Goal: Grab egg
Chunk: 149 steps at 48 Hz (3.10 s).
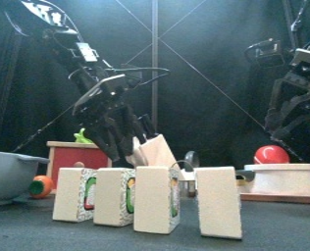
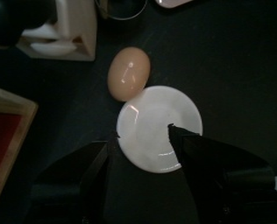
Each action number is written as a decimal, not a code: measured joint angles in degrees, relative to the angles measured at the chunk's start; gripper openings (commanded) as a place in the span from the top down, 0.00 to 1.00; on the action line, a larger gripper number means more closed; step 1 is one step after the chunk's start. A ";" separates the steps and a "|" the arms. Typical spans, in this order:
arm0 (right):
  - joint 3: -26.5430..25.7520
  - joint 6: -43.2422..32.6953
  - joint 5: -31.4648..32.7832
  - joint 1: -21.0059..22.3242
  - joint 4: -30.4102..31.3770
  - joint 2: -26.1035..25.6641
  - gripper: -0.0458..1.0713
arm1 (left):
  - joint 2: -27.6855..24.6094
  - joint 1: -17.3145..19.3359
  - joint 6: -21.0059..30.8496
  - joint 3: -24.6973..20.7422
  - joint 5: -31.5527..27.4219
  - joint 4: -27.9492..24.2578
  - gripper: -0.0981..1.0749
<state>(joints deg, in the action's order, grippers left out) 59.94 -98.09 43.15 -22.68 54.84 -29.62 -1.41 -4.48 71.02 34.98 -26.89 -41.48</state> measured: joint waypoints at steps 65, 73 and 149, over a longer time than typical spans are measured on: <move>0.53 0.00 0.00 -1.49 -0.97 0.00 0.08 | -13.10 -1.05 -6.50 -10.20 -7.47 -12.92 0.05; 0.53 0.00 0.00 -1.49 -0.97 0.00 0.08 | -13.71 -0.97 -6.50 -10.55 -7.47 -13.01 0.05; 0.88 0.00 0.00 -1.85 -0.97 0.00 0.08 | -17.14 3.08 -6.33 -12.48 -7.03 -10.02 0.09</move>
<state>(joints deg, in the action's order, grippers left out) 60.82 -98.09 43.15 -24.52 53.88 -29.62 -18.54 -1.41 64.69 22.50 -33.93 -51.50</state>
